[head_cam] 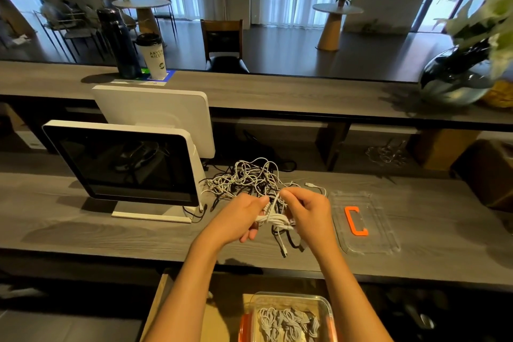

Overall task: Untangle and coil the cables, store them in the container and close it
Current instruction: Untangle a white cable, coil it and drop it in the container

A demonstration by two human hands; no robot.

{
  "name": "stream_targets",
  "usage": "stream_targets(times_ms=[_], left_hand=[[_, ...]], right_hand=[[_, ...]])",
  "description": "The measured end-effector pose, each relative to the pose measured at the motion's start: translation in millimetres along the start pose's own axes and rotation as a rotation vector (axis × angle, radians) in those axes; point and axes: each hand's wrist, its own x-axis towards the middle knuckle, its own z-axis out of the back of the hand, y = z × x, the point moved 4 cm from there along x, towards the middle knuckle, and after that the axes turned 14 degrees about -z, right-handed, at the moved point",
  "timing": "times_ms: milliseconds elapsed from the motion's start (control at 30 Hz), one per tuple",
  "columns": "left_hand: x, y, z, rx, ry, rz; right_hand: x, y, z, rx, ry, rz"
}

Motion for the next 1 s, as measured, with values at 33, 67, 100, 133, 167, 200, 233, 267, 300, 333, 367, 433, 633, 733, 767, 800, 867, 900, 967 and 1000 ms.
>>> stream_targets(times_ms=[33, 67, 100, 133, 167, 200, 233, 267, 300, 333, 367, 433, 633, 733, 767, 800, 867, 900, 967, 1000], left_hand=[[-1.9, -1.9, -1.2, -0.012, 0.010, -0.030], [-3.3, -5.6, -2.2, -0.023, 0.022, -0.066], [-4.4, -9.6, -3.2, -0.035, 0.038, -0.102], [-4.5, -13.8, -4.0, -0.049, 0.054, -0.137], [-4.1, -17.1, -5.1, -0.070, 0.065, -0.169], [-3.6, -19.0, -5.8, -0.101, 0.069, -0.191], [-3.3, -19.2, -5.9, -0.155, 0.060, -0.202], [-3.3, -18.3, -5.4, -0.225, 0.033, -0.211], [-4.0, -16.8, -5.1, -0.297, -0.013, -0.219], [-4.7, -14.6, -4.0, -0.351, -0.076, -0.221], [-5.0, -11.3, -2.6, -0.384, -0.152, -0.207], [-4.3, -3.6, 1.5, -0.395, -0.323, -0.148], [2.1, 22.2, 15.0, 0.039, -0.554, 0.035], [7.7, 26.5, 19.2, 0.381, -0.435, 0.086], [9.3, 28.0, 21.0, 0.395, -0.419, 0.104], [11.1, 29.7, 22.8, 0.391, -0.411, 0.116], [11.8, 28.5, 25.3, 0.394, -0.380, 0.119], [11.6, 25.6, 23.7, 0.394, -0.328, 0.103], [7.3, 15.1, 17.9, 0.368, -0.174, 0.054], [3.6, 7.6, 15.3, 0.335, -0.107, 0.018]], right_hand=[[2.4, 0.5, 2.0, 0.048, 0.030, -0.044], [5.1, -0.2, 3.6, 0.114, 0.062, -0.091], [6.7, -1.4, 4.4, 0.185, 0.092, -0.135], [7.7, -3.4, 3.2, 0.254, 0.120, -0.184], [7.6, -6.0, 1.1, 0.314, 0.143, -0.233], [7.5, -8.7, -2.3, 0.367, 0.163, -0.286], [7.6, -11.4, -5.9, 0.394, 0.174, -0.333], [7.1, -13.0, -9.1, 0.389, 0.184, -0.361], [5.9, -13.3, -12.1, 0.353, 0.197, -0.366], [4.4, -12.9, -15.4, 0.319, 0.214, -0.361], [2.7, -12.7, -18.8, 0.295, 0.230, -0.361], [-2.5, -13.1, -26.2, 0.255, 0.289, -0.367], [-19.5, 1.8, -41.1, -0.123, 0.494, -0.246], [-22.6, 12.8, -36.8, -0.308, 0.572, -0.109], [-23.8, 15.6, -35.2, -0.373, 0.593, -0.058], [-24.4, 18.1, -33.7, -0.427, 0.608, -0.015], [-23.0, 21.7, -29.3, -0.519, 0.594, 0.038], [-20.7, 23.3, -24.7, -0.569, 0.553, 0.060], [-14.0, 26.6, -11.2, -0.631, 0.406, 0.115], [-11.2, 29.3, -3.6, -0.614, 0.320, 0.145]])
